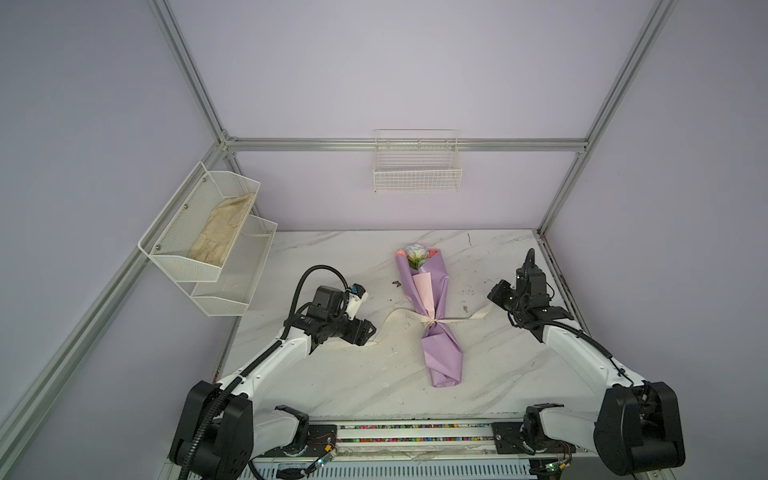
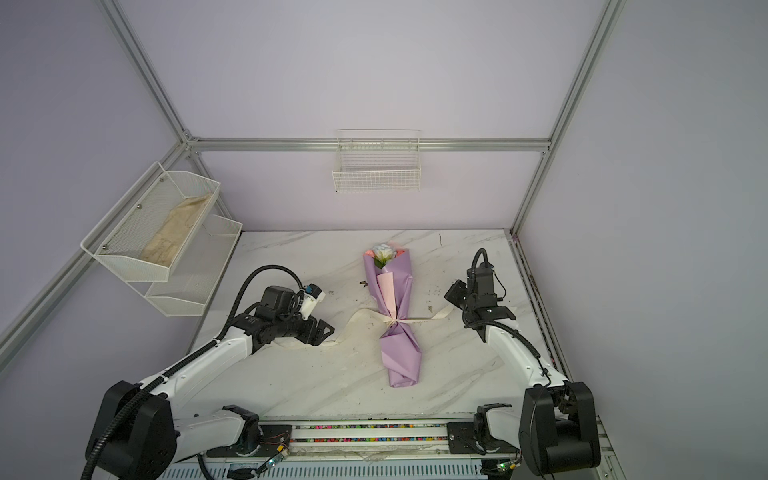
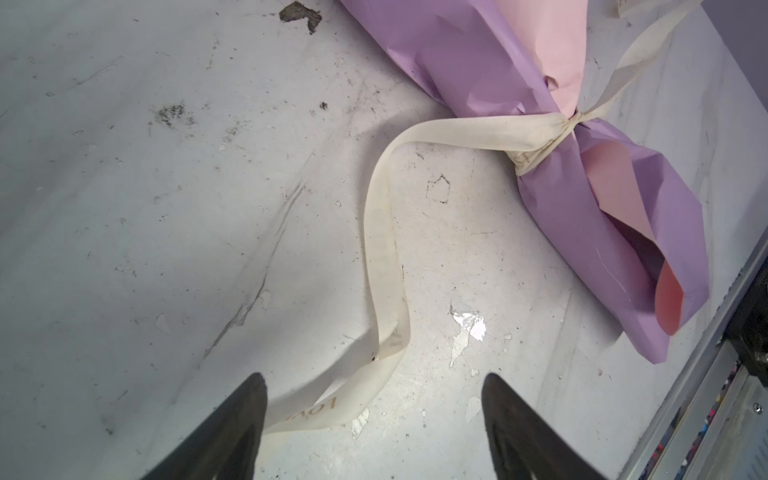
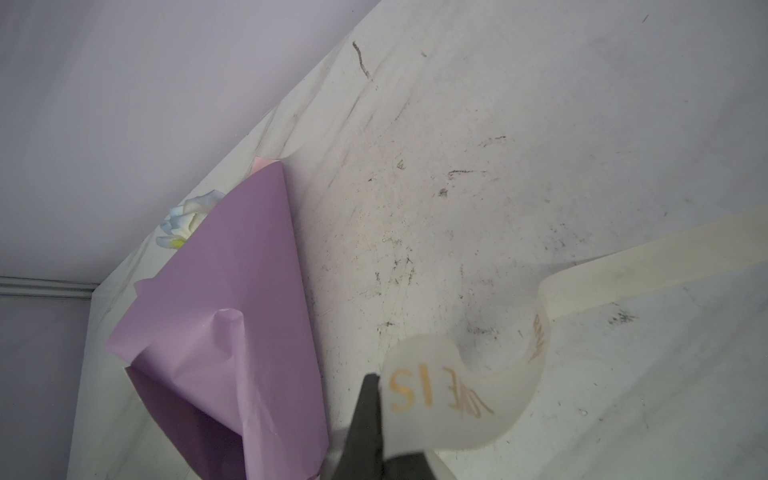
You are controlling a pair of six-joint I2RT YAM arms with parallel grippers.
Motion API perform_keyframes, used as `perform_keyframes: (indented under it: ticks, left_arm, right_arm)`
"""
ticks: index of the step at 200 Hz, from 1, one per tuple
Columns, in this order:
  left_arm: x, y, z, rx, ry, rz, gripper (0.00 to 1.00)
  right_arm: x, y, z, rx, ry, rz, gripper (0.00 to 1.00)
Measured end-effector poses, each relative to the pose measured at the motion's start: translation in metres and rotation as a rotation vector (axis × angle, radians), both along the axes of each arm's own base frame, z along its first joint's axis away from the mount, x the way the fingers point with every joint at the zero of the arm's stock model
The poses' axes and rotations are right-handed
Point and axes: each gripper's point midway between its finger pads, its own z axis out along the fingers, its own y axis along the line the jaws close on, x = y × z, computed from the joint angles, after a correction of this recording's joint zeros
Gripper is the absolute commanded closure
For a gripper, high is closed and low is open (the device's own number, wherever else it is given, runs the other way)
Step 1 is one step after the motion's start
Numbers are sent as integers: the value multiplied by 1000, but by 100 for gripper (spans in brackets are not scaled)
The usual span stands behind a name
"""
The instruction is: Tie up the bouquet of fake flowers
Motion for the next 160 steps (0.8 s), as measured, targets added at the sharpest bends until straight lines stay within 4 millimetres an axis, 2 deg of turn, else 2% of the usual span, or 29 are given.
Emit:
perform_keyframes:
  ticks: [27,53,80,97,129,160]
  left_arm:
    - [10,-37,2,71,-63,-160,18]
    - [30,-71,-15,151,-100,-277,17]
    - [52,-83,-39,213,-103,-330,18]
    - [61,-89,-49,237,-107,-363,22]
    - [72,-103,-54,240,-122,-434,28]
    - [70,-116,-53,198,-126,-503,38]
  right_arm:
    - [4,5,6,17,-12,21,100]
    - [6,10,5,33,-4,43,100]
    - [6,14,6,48,-2,63,100]
    - [7,15,8,51,-7,66,100]
    - [8,14,13,56,-7,55,100]
    - [9,13,10,60,11,40,100]
